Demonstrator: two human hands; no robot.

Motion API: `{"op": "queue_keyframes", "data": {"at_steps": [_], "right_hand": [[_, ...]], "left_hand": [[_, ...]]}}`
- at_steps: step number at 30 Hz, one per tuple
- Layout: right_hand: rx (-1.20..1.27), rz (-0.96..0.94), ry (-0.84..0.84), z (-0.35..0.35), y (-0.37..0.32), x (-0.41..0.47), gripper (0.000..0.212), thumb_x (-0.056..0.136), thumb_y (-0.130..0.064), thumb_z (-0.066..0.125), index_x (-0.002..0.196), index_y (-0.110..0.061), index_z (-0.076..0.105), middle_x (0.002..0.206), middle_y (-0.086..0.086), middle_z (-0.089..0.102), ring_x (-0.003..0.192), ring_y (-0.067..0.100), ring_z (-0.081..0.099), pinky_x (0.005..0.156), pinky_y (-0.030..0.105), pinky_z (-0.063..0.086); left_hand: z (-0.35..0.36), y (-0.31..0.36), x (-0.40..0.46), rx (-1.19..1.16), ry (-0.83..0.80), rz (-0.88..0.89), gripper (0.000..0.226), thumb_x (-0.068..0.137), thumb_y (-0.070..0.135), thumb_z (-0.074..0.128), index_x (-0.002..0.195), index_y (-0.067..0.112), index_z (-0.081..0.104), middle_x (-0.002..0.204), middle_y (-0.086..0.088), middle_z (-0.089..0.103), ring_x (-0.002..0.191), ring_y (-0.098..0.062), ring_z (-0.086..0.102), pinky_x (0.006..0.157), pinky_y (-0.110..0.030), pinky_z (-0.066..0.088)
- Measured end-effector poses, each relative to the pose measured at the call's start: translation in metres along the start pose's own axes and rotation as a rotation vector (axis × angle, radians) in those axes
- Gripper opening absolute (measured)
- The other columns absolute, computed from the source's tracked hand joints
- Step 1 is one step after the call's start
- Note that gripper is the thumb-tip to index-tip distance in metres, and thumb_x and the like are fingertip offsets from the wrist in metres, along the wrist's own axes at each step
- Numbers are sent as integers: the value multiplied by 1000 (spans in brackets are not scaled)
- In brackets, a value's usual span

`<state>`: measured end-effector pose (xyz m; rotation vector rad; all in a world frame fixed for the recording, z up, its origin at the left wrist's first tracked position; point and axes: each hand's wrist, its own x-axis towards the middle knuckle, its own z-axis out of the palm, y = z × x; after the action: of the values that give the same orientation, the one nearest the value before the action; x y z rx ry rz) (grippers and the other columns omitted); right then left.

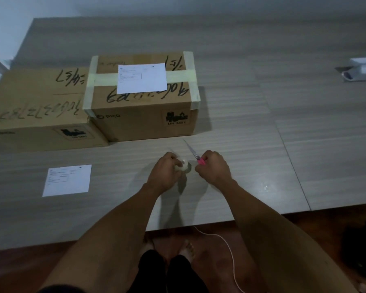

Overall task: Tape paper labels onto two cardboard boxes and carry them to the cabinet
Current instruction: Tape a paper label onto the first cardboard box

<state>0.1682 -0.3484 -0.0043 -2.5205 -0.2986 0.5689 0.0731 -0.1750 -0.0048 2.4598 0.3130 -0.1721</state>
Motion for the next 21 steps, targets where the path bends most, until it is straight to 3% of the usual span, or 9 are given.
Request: {"op": "queue_keyframes", "data": {"at_steps": [6, 11, 14, 18, 21], "right_hand": [[129, -112, 60, -31, -35, -12, 18, 73, -34, 72, 81, -27, 58, 83, -3, 66, 65, 18, 68, 63, 39, 59], [154, -206, 142, -66, -75, -17, 13, 74, -36, 67, 77, -28, 57, 80, -12, 65, 59, 6, 61, 51, 28, 48], [131, -252, 185, -87, -103, -12, 14, 76, -33, 66, 76, -25, 55, 87, -6, 67, 64, 10, 61, 54, 31, 48], [121, -262, 215, -107, -133, -2, 13, 77, -31, 67, 78, -21, 59, 77, -1, 68, 62, 20, 69, 61, 42, 61], [101, -251, 226, -112, -153, 8, 12, 82, -31, 66, 78, -20, 62, 76, 1, 69, 58, 20, 70, 60, 39, 61]], "left_hand": [[-45, 17, -5, 25, 111, 9, 30, 85, 21, 79, 113, 11, 75, 122, -6, 58, 111, -21, 56, 91, -25, 42], [-96, 37, -6, 52, 237, 58, 30, 85, 24, 80, 112, 10, 76, 111, -9, 61, 100, -24, 60, 83, -28, 44], [-128, 44, -1, 66, 312, 82, 32, 84, 22, 82, 111, 6, 77, 112, -12, 62, 99, -25, 61, 81, -23, 39], [-164, 46, 4, 50, 396, 102, 32, 85, 26, 82, 111, 8, 75, 114, -9, 63, 102, -23, 59, 85, -31, 47], [-187, 42, 10, 39, 417, 110, 30, 86, 29, 81, 109, 10, 75, 113, -8, 63, 101, -23, 60, 83, -30, 46]]}}
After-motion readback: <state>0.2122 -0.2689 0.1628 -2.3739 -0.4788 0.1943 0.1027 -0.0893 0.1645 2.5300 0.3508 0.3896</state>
